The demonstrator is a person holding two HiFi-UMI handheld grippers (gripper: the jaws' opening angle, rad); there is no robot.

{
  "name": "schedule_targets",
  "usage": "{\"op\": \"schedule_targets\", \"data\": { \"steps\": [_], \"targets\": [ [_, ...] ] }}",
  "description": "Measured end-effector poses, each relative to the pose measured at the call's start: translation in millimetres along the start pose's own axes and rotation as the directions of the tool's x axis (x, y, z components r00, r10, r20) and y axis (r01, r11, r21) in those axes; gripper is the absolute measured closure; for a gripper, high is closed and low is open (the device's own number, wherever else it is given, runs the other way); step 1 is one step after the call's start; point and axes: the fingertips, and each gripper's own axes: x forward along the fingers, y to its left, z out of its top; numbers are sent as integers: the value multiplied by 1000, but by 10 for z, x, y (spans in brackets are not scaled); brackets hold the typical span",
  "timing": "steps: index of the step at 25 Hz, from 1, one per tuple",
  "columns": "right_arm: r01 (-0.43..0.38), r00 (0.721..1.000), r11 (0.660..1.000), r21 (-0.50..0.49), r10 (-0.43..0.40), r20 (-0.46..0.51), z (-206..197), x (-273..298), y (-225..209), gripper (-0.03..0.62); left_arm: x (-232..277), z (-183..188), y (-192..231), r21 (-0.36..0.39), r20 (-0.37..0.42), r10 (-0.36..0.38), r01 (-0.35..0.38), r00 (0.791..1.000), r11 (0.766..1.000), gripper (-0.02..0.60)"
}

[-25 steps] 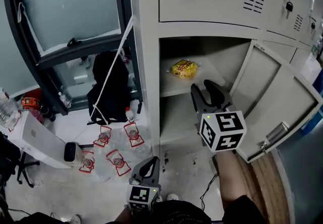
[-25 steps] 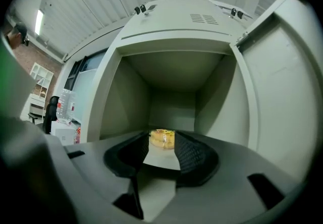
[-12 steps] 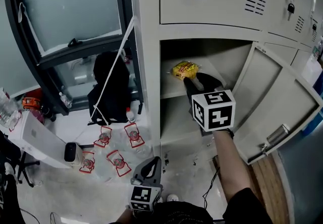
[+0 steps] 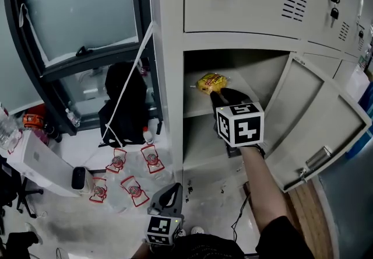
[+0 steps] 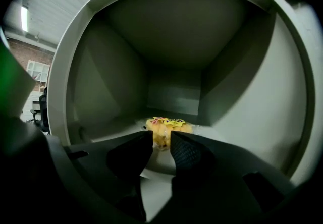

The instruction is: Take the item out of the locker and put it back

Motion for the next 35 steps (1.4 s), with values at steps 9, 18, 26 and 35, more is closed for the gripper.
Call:
{"op": "schedule_targets", "data": {
  "steps": [9,18,26,35],
  "targets": [
    [0,1000,999,37,-1,24,0,25,-20,548,-25,3,74,-9,-4,9,-9,1000,1000,575],
    [37,992,999,-6,-36,119,89,-64,-93,569,-25,-57,94,-12,-21,19,-19,1000,1000,574],
    [41,976,998,-42,-31,217,238,-305,-68,572,11,-75,83,-9,-17,25,-25,1000,1000,574],
    [54,958,997,-56,-36,283,264,-714,-73,574,47,-19,-42,-13,-11,-4,3,1000,1000,574]
  ]
}}
